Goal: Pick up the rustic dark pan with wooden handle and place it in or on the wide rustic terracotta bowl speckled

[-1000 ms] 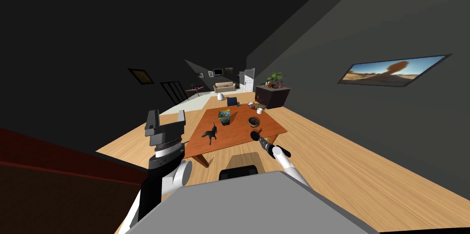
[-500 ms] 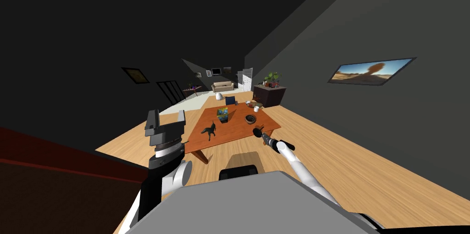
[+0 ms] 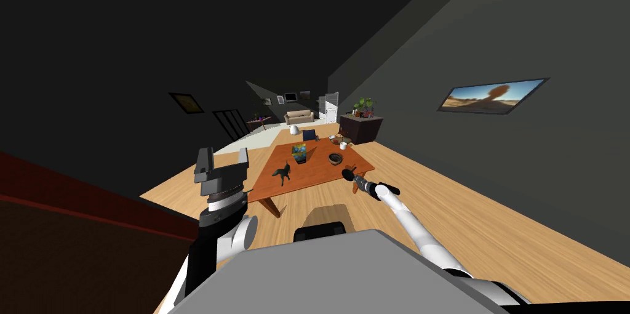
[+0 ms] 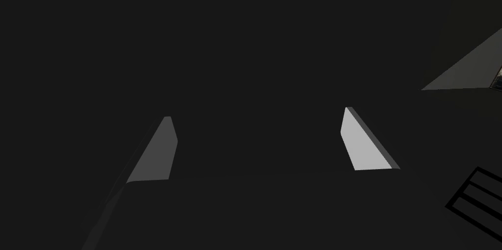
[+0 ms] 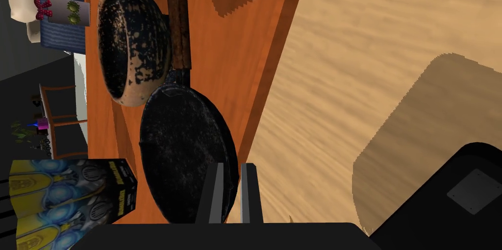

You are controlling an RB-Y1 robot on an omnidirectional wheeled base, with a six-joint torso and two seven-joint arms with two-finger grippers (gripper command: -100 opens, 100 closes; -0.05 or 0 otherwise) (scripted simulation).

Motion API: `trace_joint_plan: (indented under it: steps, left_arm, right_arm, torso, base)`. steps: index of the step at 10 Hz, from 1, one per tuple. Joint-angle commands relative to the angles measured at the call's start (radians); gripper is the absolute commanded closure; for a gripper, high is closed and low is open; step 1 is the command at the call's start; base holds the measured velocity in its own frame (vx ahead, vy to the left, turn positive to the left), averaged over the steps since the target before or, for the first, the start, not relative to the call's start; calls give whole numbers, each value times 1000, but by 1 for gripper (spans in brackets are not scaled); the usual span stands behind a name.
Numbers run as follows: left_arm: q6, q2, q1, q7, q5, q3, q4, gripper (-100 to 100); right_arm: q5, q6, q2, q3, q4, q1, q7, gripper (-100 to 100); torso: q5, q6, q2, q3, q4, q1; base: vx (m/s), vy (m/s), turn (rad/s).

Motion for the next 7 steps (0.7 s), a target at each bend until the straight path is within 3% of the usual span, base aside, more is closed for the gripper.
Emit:
trace_joint_plan:
  steps: [1, 4, 7]
  left_arm:
    - [0, 0, 0, 0, 0, 0, 0, 0]
    - [0, 0, 0, 0, 0, 0, 0, 0]
    - [0, 0, 0, 0, 0, 0, 0, 0]
  right_arm:
    - [-12, 22, -36, -15, 6, -10, -32, 100]
    - [-24, 37, -83, -35, 20, -15, -84, 100]
    - [-38, 45, -129, -54, 39, -21, -137, 100]
  torso:
    - [0, 0, 0, 0, 0, 0]
    - [0, -1, -6, -4, -1, 2]
    - [1, -2, -12, -7, -2, 6]
  base:
    - [19, 41, 141]
    - [67, 51, 140]
    - [125, 74, 215]
